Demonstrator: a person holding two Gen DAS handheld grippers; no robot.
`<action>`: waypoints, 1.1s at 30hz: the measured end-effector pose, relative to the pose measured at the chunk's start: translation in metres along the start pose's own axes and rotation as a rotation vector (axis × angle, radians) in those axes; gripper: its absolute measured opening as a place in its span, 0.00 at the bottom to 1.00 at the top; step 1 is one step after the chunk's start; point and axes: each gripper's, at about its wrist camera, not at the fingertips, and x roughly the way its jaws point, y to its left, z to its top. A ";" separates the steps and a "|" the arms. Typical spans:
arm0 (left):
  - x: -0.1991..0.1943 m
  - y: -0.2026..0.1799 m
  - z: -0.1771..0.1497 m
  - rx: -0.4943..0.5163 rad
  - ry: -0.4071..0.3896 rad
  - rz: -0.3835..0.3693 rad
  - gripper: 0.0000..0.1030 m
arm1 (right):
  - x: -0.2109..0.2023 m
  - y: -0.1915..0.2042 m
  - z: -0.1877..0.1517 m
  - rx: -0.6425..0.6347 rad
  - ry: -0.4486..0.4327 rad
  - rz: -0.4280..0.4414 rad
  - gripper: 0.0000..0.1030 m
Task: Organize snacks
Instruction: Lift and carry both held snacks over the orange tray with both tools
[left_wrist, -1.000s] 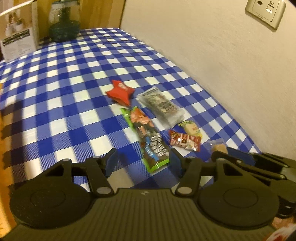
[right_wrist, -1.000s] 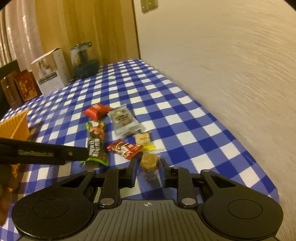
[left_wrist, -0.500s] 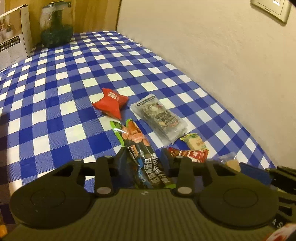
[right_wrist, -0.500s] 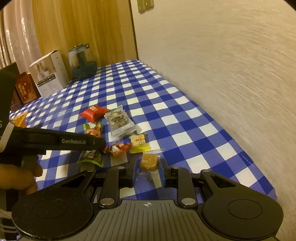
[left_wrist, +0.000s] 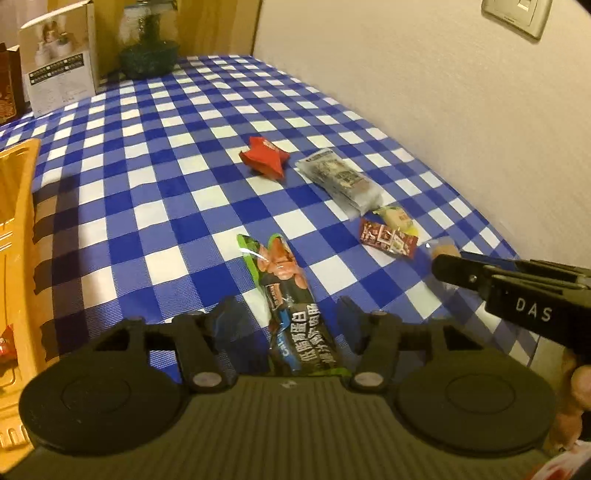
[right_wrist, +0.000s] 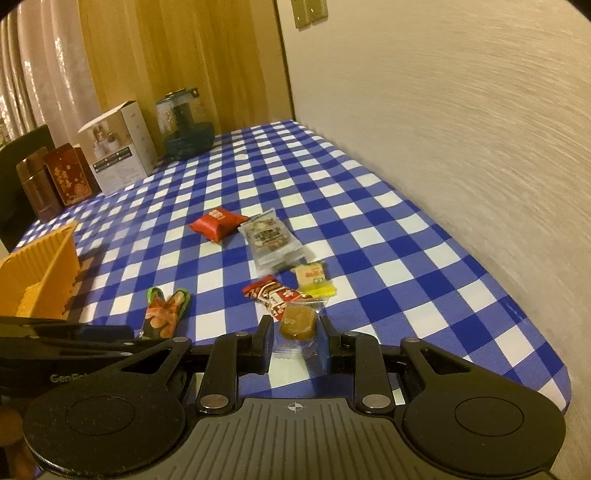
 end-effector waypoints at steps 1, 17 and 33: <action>0.001 -0.001 0.000 0.010 0.001 0.022 0.54 | 0.000 0.001 0.000 -0.001 0.001 0.000 0.25; 0.006 -0.006 0.010 0.062 0.009 0.029 0.28 | -0.005 0.006 0.002 -0.016 0.005 0.012 0.24; -0.071 -0.004 0.009 0.025 -0.049 0.010 0.26 | -0.052 0.034 0.012 -0.044 -0.038 0.058 0.24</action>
